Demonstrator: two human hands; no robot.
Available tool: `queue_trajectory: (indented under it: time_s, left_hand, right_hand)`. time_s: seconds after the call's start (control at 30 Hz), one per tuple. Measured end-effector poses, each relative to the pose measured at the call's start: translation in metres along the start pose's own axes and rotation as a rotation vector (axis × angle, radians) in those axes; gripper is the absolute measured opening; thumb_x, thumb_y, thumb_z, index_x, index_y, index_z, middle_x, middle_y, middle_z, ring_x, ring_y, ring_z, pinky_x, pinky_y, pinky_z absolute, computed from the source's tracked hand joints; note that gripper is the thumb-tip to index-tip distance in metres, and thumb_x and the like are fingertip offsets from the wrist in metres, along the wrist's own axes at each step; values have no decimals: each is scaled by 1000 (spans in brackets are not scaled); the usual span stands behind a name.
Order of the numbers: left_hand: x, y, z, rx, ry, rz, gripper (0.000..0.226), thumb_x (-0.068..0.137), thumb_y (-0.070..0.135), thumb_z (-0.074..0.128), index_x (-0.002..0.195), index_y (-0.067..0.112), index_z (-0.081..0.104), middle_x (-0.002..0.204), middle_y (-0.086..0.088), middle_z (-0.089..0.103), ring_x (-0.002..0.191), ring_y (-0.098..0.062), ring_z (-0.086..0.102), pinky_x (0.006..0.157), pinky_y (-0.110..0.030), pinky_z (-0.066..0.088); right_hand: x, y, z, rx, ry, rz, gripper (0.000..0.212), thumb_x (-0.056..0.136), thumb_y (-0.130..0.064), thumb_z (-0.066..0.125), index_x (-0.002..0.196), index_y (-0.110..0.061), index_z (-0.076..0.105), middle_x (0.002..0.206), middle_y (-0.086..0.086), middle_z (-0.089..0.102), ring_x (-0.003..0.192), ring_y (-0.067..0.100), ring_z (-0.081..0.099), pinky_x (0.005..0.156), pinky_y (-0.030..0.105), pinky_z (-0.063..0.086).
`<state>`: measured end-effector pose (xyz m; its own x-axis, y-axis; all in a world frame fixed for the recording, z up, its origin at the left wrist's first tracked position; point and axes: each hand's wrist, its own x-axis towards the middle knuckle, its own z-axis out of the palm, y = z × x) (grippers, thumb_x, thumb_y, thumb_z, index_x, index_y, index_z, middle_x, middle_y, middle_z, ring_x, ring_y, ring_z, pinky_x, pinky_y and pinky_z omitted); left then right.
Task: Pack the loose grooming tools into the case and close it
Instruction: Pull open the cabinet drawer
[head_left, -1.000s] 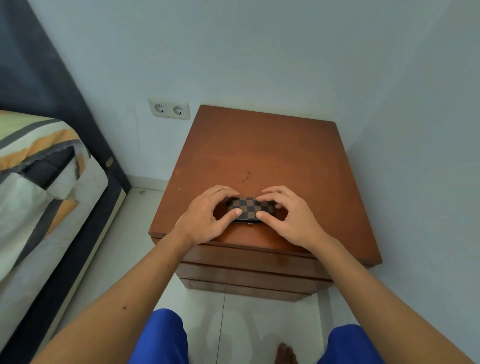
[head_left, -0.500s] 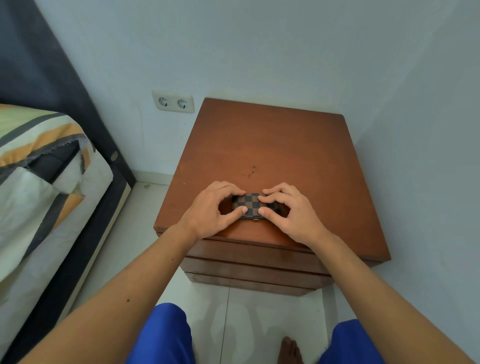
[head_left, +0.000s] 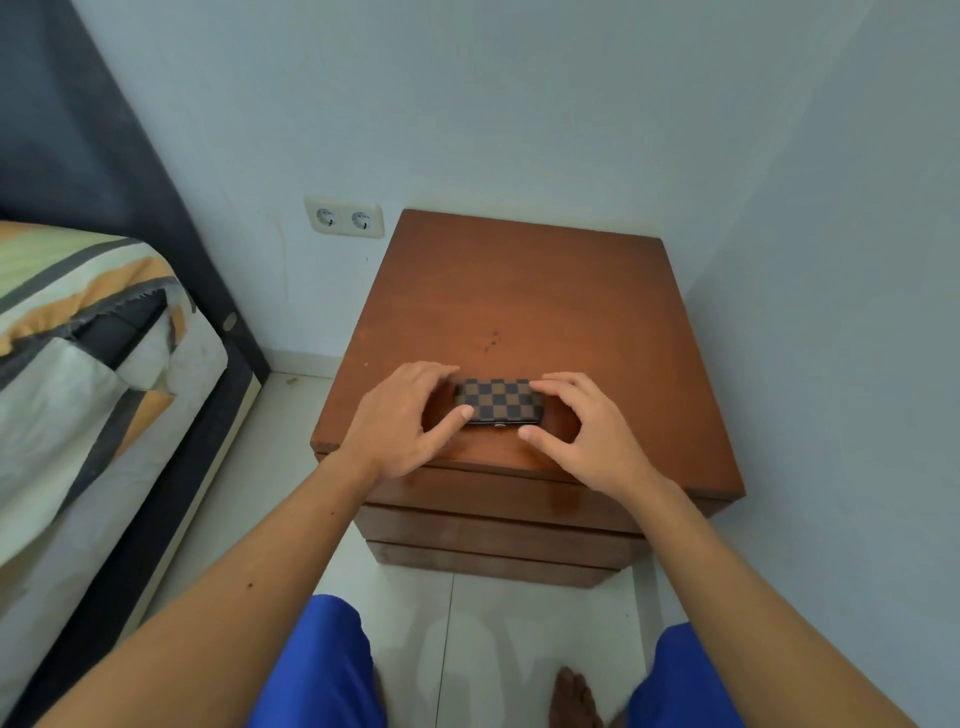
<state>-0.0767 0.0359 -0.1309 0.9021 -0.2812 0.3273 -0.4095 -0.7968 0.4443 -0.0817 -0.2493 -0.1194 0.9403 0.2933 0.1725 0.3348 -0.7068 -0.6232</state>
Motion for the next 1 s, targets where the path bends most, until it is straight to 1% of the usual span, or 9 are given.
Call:
queue_trajectory:
  time_s: [0.1,0.2,0.27,0.33,0.4,0.47,0.73,0.87,1.0]
  left_hand:
    - [-37,-20,-13,74,72,-71,77,90,75,61,144,21,56,143,0,60,131,-19,55,110,-35,44]
    - [-82,-38,-19,8,181,-296,101,75,75,76,152,17,44,152,-5,48,142,-23,42,117,-38,35]
    - [-105,-39,-14,-153,191,-511,115,73,72,83,160,19,31,164,-4,35,151,-23,32,122,-39,27]
    - [-119,-33,-6,-439,135,-639,116,72,73,84,163,30,26,166,4,36,151,-17,35,124,-43,29]
    - [-124,-29,2,-669,110,-654,110,71,75,84,159,38,30,159,14,45,145,-12,45,122,-44,38]
    - [-126,-26,5,-728,118,-671,112,70,77,83,160,39,29,157,14,48,145,-14,47,120,-43,41]
    - [-154,-16,-3,-693,91,-695,110,74,79,78,160,29,32,163,4,44,149,-21,42,119,-39,36]
    - [-179,-3,-5,-653,108,-714,103,80,68,79,161,24,30,163,0,43,151,-25,41,122,-41,34]
    - [-206,19,-9,-619,137,-725,96,87,51,79,162,21,27,165,-4,40,152,-28,39,123,-44,34]
  right_hand:
    - [-36,16,-23,-148,77,67,71,85,-64,72,145,-29,55,150,-13,48,142,8,42,119,37,39]
    - [-76,38,-39,-242,252,212,86,83,-65,75,152,-23,46,161,-6,38,150,16,34,123,42,33]
    - [-101,48,-41,-185,368,379,100,80,-63,78,158,-17,35,166,2,28,154,22,29,124,44,30]
    - [-120,52,-38,-47,419,559,115,77,-69,77,162,-14,22,168,6,23,156,27,25,125,48,28]
    - [-131,55,-33,114,388,664,121,77,-76,72,164,-15,12,170,8,22,157,28,25,126,50,29]
    - [-135,57,-28,226,383,690,119,81,-73,71,165,-16,9,171,7,24,157,27,27,126,48,28]
    - [-159,49,-24,196,415,684,90,88,-57,74,155,-12,36,154,9,49,143,30,47,119,50,40]
    - [-182,43,-22,163,364,720,98,90,-60,70,160,-8,27,162,14,40,149,33,40,121,50,37]
    - [-207,32,-21,128,353,722,97,90,-58,71,159,-6,29,161,16,42,147,35,43,119,50,40]
